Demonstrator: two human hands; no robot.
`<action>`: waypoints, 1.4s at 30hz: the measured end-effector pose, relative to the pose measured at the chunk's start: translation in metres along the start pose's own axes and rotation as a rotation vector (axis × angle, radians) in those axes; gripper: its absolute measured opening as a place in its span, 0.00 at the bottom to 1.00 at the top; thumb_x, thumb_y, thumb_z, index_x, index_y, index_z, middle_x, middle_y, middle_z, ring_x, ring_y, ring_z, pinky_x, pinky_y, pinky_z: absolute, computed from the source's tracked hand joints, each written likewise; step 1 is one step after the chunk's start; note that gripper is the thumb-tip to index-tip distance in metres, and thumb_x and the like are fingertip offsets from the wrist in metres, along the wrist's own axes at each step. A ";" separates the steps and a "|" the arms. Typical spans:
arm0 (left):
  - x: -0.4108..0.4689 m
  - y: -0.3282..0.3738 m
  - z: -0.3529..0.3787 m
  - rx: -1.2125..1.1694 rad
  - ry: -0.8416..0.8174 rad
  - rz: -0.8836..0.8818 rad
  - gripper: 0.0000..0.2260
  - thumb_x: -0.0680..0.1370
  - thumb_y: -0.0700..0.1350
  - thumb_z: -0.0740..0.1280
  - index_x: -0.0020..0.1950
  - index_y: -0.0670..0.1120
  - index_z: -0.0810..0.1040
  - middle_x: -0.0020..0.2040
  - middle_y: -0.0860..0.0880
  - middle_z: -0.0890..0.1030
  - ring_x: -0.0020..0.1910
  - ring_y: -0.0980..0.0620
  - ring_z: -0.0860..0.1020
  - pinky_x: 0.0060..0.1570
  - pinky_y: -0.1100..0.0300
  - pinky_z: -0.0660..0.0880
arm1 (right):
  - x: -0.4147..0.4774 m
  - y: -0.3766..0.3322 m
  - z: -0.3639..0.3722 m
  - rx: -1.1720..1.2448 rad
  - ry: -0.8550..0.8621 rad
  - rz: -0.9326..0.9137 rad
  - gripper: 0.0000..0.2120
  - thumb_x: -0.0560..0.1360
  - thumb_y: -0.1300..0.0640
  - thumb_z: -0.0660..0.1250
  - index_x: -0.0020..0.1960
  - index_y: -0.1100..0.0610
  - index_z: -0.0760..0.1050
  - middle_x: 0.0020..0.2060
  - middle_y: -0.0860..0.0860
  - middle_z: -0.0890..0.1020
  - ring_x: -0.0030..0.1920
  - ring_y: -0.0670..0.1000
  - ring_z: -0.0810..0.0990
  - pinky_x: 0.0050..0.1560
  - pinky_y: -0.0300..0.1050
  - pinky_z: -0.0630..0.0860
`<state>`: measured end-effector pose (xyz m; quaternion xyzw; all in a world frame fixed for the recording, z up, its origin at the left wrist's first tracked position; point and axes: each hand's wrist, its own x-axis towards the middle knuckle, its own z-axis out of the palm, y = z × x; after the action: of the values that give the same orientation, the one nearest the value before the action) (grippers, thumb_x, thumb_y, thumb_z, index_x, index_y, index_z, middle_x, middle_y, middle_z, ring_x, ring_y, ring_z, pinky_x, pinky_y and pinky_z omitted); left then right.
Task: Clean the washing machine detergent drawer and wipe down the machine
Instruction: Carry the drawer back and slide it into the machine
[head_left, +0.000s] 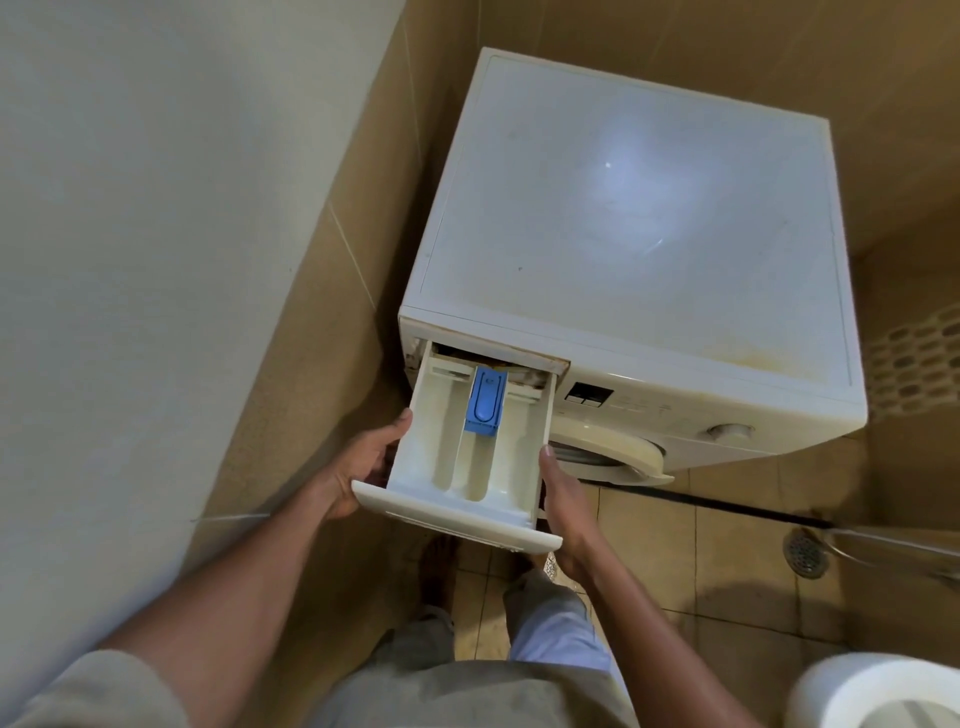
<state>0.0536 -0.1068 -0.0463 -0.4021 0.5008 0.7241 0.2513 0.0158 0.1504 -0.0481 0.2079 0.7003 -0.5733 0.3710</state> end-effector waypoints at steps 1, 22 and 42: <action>0.001 0.001 -0.002 -0.003 -0.005 -0.007 0.27 0.72 0.62 0.69 0.62 0.44 0.80 0.60 0.38 0.83 0.60 0.36 0.81 0.65 0.34 0.73 | -0.001 0.001 0.002 -0.007 0.007 0.007 0.18 0.81 0.36 0.55 0.50 0.44 0.79 0.49 0.45 0.84 0.52 0.49 0.82 0.56 0.48 0.76; 0.018 0.005 -0.011 -0.089 -0.058 -0.049 0.23 0.78 0.60 0.65 0.63 0.44 0.80 0.58 0.38 0.83 0.61 0.34 0.80 0.61 0.37 0.76 | -0.002 -0.021 0.019 -0.014 0.041 0.032 0.28 0.81 0.36 0.54 0.69 0.53 0.74 0.65 0.52 0.80 0.65 0.53 0.78 0.71 0.58 0.70; 0.020 0.003 -0.013 -0.106 -0.030 -0.066 0.25 0.75 0.61 0.67 0.64 0.45 0.79 0.62 0.37 0.81 0.62 0.33 0.79 0.62 0.35 0.75 | 0.015 -0.017 0.016 -0.078 0.005 0.012 0.30 0.81 0.35 0.52 0.73 0.54 0.70 0.68 0.52 0.77 0.67 0.53 0.75 0.65 0.48 0.69</action>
<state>0.0442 -0.1205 -0.0632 -0.4202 0.4446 0.7469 0.2607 -0.0016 0.1287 -0.0490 0.1989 0.7219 -0.5429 0.3804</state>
